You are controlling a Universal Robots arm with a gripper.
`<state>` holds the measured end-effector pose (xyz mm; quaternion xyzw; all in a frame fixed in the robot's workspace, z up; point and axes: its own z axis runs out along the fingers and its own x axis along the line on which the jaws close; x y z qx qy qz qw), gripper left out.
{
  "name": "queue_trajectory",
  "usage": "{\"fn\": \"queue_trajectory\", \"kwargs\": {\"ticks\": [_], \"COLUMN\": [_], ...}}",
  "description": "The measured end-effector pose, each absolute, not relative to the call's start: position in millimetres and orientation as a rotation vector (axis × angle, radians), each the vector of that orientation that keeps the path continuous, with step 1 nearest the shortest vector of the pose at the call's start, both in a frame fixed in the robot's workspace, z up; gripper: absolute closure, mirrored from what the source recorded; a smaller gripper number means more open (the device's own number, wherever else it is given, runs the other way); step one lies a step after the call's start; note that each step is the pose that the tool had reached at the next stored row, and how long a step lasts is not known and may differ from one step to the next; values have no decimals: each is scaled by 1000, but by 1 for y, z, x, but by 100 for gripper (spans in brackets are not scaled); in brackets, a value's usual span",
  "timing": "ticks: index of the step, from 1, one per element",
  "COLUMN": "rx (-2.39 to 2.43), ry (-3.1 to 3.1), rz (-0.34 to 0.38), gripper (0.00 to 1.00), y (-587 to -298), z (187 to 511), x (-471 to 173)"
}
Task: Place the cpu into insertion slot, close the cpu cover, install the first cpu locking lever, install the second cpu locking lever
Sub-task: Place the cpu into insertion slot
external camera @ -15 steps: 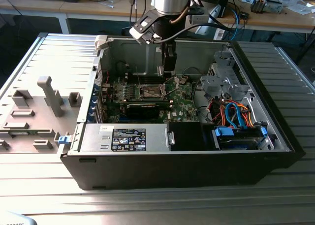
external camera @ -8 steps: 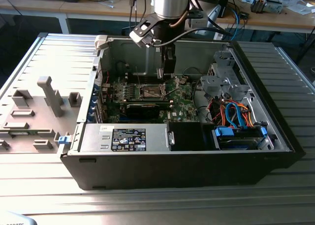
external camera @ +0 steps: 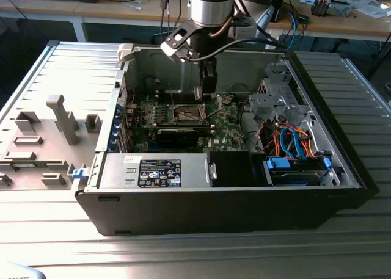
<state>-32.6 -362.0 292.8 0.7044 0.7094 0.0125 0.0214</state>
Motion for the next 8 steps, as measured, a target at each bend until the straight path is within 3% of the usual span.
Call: {"fn": "queue_trajectory", "kwargs": {"ticks": [8], "rx": [2179], "ry": [2195], "rz": [30], "gripper": [45], "y": [-358], "z": [291], "x": [-37]}}
